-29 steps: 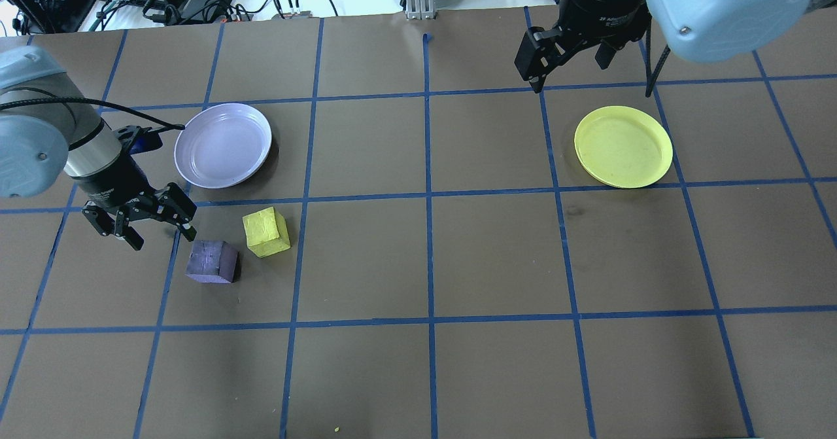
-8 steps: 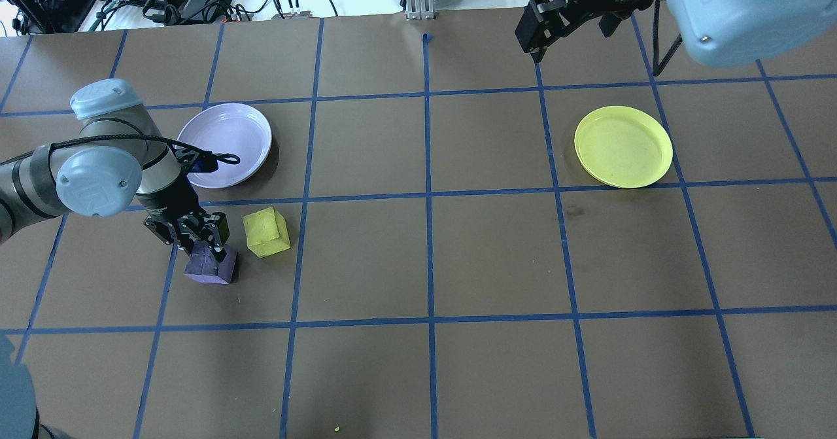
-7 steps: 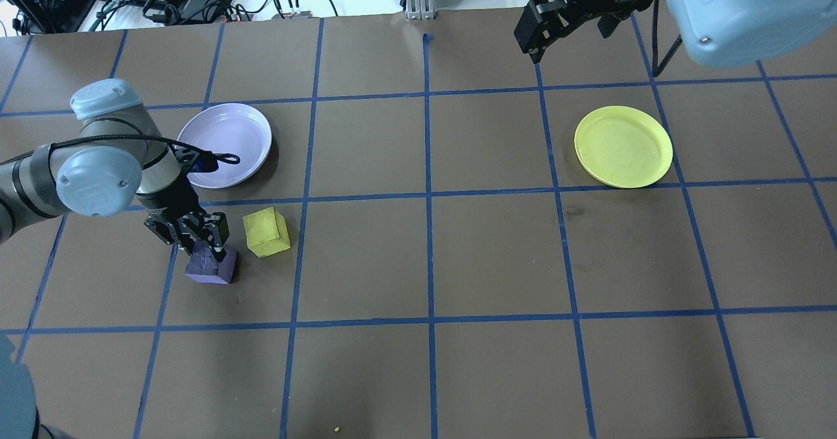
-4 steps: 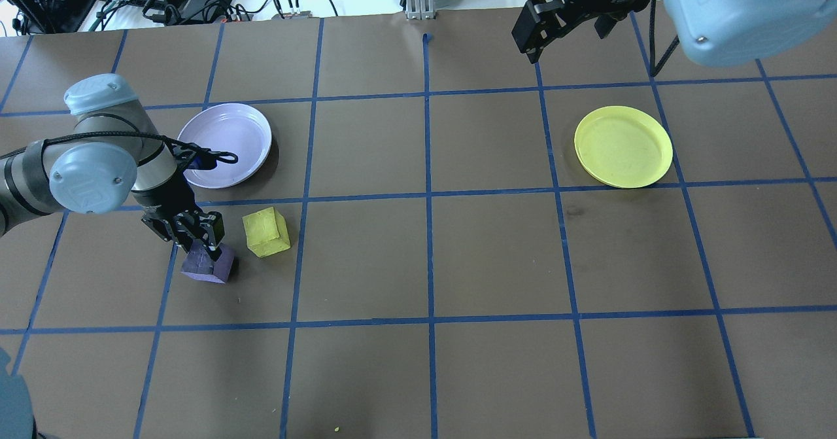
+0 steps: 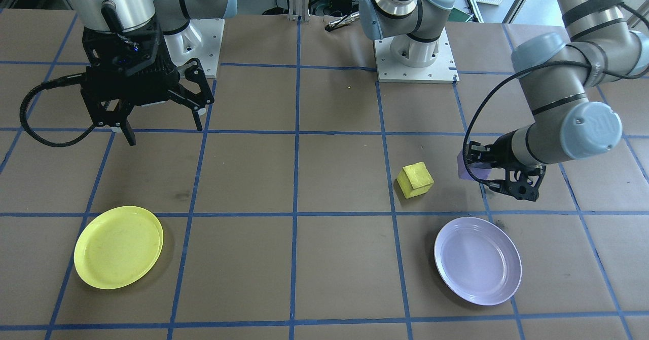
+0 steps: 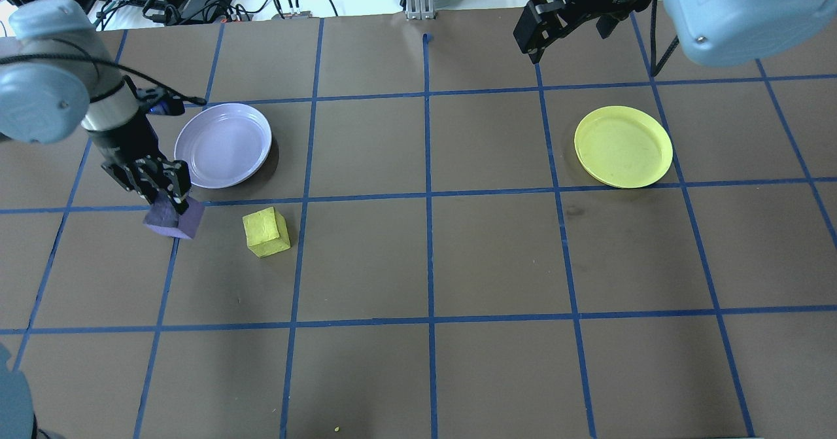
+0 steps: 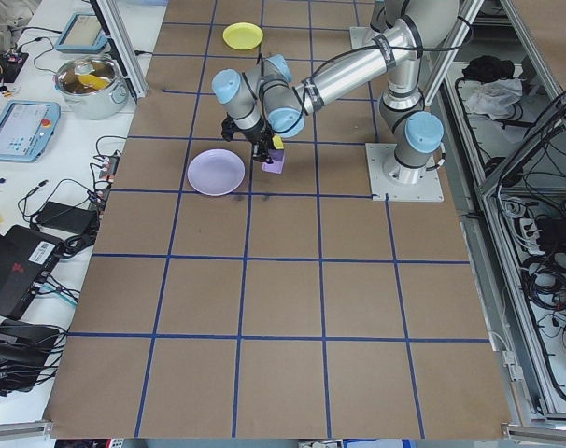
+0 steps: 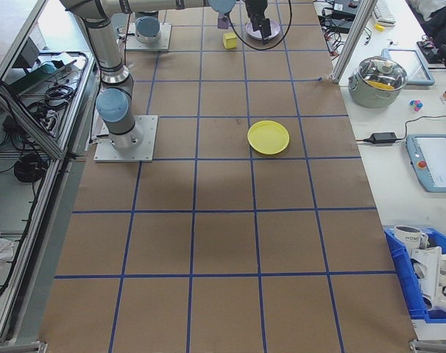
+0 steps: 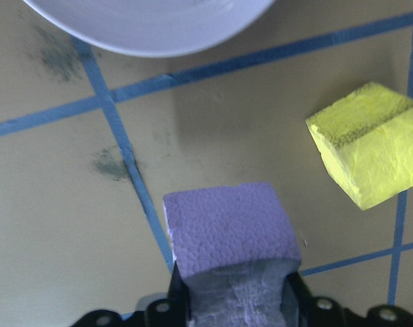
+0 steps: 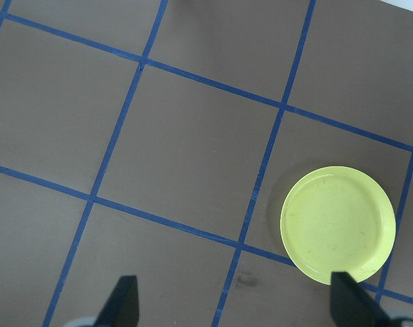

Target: Sort blocks by color into plates

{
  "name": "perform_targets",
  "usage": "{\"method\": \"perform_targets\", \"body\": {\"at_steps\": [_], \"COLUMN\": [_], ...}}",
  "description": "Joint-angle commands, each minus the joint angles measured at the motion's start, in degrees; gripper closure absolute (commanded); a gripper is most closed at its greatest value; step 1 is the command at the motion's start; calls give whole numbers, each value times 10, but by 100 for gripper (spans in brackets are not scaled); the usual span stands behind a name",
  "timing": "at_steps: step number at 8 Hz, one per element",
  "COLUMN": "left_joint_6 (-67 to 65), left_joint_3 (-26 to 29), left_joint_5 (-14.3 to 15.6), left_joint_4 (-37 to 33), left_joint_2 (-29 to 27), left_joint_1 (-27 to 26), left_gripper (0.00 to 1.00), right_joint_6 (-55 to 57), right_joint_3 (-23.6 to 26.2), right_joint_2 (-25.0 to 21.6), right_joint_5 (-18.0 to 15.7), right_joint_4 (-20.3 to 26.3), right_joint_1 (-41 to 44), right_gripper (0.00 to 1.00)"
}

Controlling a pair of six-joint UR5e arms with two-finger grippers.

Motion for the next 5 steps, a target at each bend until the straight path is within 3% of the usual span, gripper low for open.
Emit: {"method": "perform_targets", "body": {"at_steps": [1, 3, 5], "left_joint_6": [-4, -34, -137], "left_joint_3": [183, 251, 253], "left_joint_5": [-4, -12, -30], "left_joint_4": [-63, -42, 32], "left_joint_2": [-89, -133, -165], "left_joint_1": [0, -1, -8], "left_gripper": [92, 92, 92], "right_joint_6": [1, 1, 0], "right_joint_3": [0, 0, 1], "right_joint_2": [-1, -2, -2], "right_joint_5": [-3, -5, -4], "right_joint_4": [5, 7, 6], "right_joint_1": [-1, -1, -1], "right_gripper": [0, 0, 0]}}
